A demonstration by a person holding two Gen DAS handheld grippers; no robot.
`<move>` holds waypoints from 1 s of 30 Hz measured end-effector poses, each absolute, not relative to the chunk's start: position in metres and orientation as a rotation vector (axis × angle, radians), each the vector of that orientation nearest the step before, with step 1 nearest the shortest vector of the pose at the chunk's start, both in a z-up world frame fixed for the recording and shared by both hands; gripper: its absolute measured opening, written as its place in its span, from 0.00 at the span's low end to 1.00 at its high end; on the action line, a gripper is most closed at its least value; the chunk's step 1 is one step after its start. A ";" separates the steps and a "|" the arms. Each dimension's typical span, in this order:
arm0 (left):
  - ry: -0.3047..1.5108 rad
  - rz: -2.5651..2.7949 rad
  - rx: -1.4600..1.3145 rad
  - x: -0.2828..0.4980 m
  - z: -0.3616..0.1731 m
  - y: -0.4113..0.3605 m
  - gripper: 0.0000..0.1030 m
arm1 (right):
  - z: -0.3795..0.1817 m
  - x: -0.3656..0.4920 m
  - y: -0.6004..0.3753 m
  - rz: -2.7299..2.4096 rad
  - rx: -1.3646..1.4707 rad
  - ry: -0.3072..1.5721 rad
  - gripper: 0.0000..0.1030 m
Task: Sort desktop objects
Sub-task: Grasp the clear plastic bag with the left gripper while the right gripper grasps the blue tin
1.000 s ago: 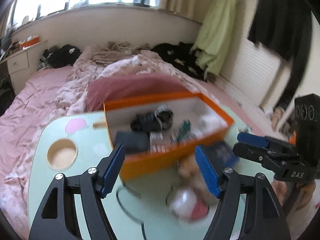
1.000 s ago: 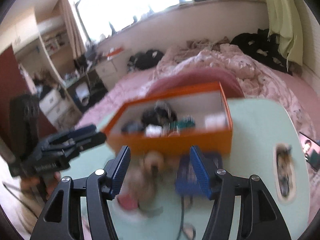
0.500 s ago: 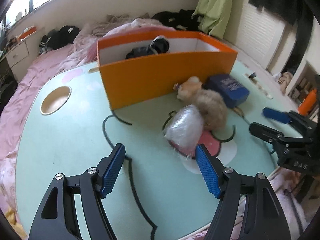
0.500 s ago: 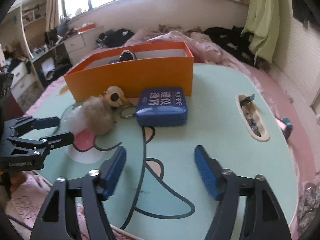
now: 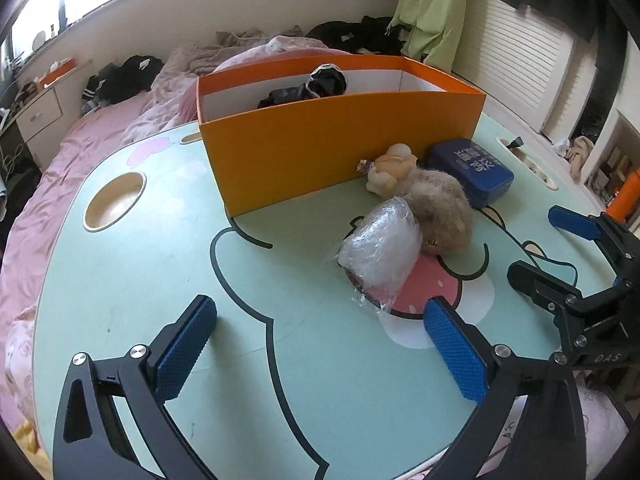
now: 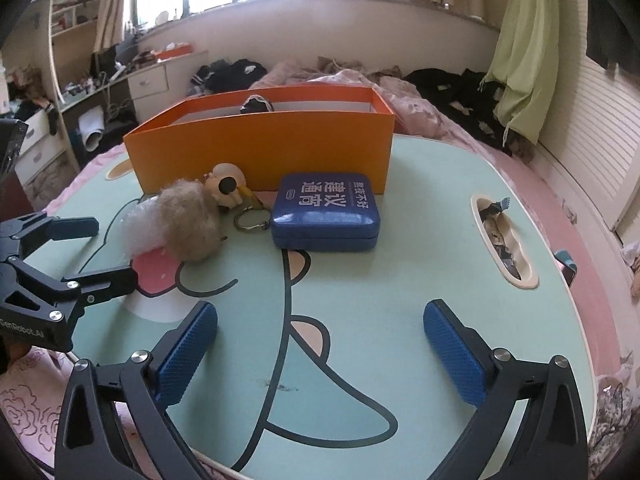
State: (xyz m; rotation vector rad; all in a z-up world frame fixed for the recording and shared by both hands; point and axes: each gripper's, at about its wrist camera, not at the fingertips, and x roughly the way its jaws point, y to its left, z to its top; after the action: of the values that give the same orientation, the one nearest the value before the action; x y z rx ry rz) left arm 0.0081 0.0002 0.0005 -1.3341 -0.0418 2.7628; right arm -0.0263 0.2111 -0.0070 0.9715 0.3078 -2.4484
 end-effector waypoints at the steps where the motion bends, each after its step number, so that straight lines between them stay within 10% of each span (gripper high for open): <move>1: -0.042 2.763 -1.333 0.008 0.001 0.000 1.00 | -0.007 -0.027 0.211 -2.448 0.971 0.308 1.00; 22: -0.083 2.746 -1.276 0.009 0.009 -0.001 0.99 | -0.003 -0.033 0.212 -2.455 0.956 0.304 1.00; 30: -0.059 2.665 -1.228 -0.008 0.016 0.010 0.68 | -0.003 -0.034 0.212 -2.457 0.956 0.304 1.00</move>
State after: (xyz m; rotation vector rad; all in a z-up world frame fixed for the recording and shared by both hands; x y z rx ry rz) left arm -0.0082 0.0102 0.0155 -1.2276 -0.0594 2.6652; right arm -0.0337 0.2122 -0.0030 0.9562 0.3044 -2.4569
